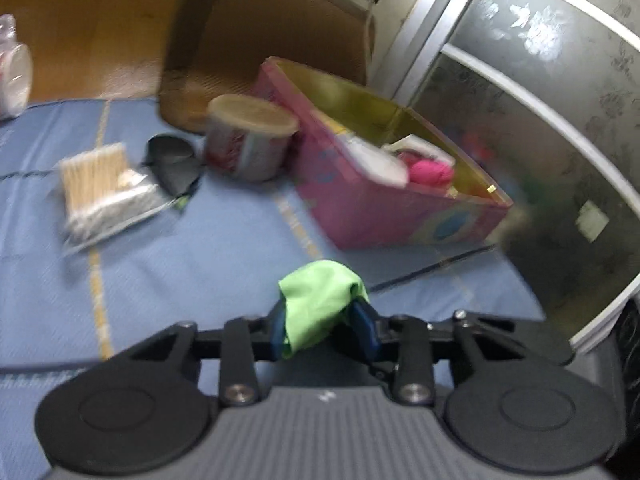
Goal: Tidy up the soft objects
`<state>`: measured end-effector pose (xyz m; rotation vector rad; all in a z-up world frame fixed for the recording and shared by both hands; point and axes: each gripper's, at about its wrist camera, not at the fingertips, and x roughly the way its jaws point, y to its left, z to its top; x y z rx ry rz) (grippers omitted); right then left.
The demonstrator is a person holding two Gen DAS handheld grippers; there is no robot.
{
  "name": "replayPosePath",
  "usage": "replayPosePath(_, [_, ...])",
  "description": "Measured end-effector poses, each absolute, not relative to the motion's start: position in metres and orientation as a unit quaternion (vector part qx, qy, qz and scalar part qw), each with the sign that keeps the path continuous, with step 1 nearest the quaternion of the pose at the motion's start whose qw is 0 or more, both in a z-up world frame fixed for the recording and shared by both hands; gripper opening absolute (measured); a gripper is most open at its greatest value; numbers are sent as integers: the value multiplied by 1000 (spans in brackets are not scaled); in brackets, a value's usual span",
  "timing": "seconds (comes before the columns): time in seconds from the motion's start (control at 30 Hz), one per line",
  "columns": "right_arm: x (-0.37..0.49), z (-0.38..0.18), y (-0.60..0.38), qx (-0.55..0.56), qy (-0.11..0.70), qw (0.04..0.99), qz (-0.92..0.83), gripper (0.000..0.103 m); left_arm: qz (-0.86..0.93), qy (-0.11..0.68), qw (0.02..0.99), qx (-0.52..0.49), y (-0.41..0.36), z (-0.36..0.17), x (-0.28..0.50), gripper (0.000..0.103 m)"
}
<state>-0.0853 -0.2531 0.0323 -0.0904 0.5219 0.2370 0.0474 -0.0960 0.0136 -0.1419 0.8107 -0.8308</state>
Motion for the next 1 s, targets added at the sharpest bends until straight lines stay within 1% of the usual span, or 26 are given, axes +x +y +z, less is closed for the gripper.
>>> replayPosePath(0.17, [-91, 60, -273, -47, 176, 980, 76, 11, -433, 319, 842, -54, -123, 62, 44, 31])
replayPosePath(0.3, [-81, 75, -300, -52, 137, 989, 38, 11, -450, 291, 843, -32, -163, 81, 52, 33])
replayPosePath(0.5, [-48, 72, -345, -47, 141, 989, -14, 11, -448, 297, 843, -21, -226, 76, 76, 34])
replayPosePath(0.63, [-31, 64, -364, -70, 150, 984, -71, 11, -431, 301, 851, 5, -256, 66, 87, 37])
replayPosePath(0.7, [-23, 61, -374, -69, 160, 980, -99, 11, -421, 308, 853, 11, -264, 60, 91, 42])
replayPosePath(0.73, [-21, 59, -380, -67, 169, 977, -110, 13, -419, 310, 853, 11, -266, 58, 90, 44])
replayPosePath(0.8, [-22, 57, -387, -56, 173, 975, -130, 16, -414, 307, 857, 17, -265, 55, 87, 52])
replayPosePath(0.87, [-26, 58, -393, -43, 171, 974, -141, 42, -409, 298, 862, 30, -262, 54, 83, 54])
replayPosePath(0.9, [-29, 58, -394, -39, 166, 975, -143, 45, -408, 293, 864, 35, -258, 55, 80, 54])
replayPosePath(1.0, [-39, 59, -393, -29, 159, 976, -146, 46, -408, 286, 867, 24, -242, 59, 72, 57])
